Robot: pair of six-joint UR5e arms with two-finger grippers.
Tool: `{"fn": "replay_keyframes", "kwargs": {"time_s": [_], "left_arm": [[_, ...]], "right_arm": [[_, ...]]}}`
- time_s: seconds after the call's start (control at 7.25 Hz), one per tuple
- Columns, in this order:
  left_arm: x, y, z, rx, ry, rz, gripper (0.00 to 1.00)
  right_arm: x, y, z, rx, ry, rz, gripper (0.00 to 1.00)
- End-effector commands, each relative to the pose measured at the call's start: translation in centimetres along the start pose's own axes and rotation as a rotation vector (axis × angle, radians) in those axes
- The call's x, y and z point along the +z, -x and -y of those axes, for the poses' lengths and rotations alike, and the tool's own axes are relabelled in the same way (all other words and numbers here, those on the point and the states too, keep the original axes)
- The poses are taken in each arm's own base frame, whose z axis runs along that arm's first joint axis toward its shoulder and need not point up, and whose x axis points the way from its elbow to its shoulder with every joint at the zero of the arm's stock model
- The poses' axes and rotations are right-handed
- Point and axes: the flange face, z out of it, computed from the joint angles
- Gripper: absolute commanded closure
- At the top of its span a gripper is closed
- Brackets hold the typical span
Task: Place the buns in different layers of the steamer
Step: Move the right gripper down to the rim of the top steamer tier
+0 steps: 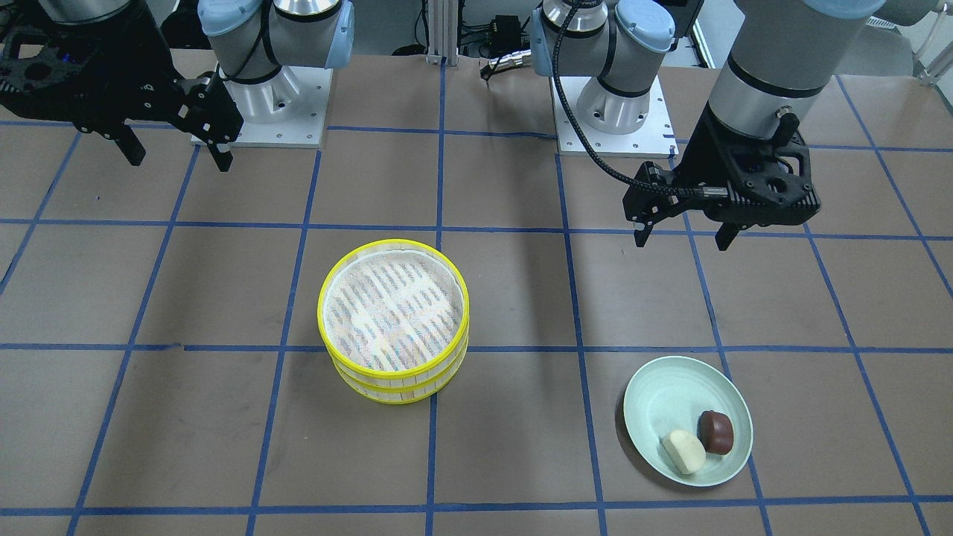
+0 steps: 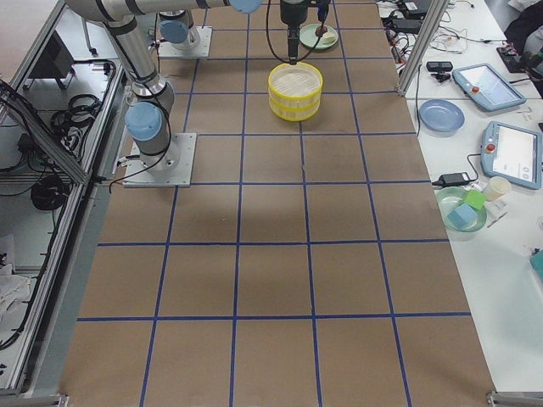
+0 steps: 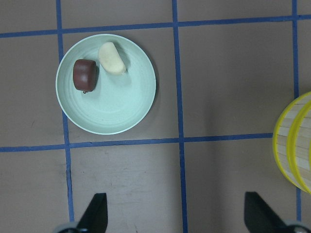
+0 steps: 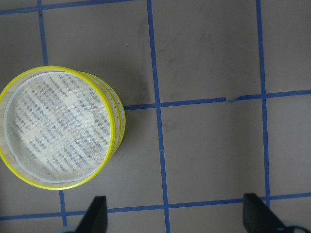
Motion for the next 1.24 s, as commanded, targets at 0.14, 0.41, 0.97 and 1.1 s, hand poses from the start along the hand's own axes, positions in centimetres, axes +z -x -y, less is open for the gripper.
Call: {"fn": "replay_keyframes", "kwargs": {"time_s": [0.14,0.41,0.97,1.1], "left_arm": [[0.1,0.2,0.0,-0.005,0.002,-0.001,0.0],[0.1,0.5,0.0,-0.008,0.004,0.005,0.0],[0.6,0.5,-0.1,-0.034,0.014,0.0,0.0],[0.5,0.4,-0.1,-0.032,0.013,0.003,0.0]], "right_arm": [[0.2,1.2,-2.2,-0.013,-0.014,-0.026,0.02],[0.1,1.2,-2.0,-0.016,-0.017,-0.047,0.02],[10.4,6.5,2.2,-0.069,0.116,-0.048,0.04],[17.8,10.0,3.8,-0.077,0.155,-0.069,0.05]]}}
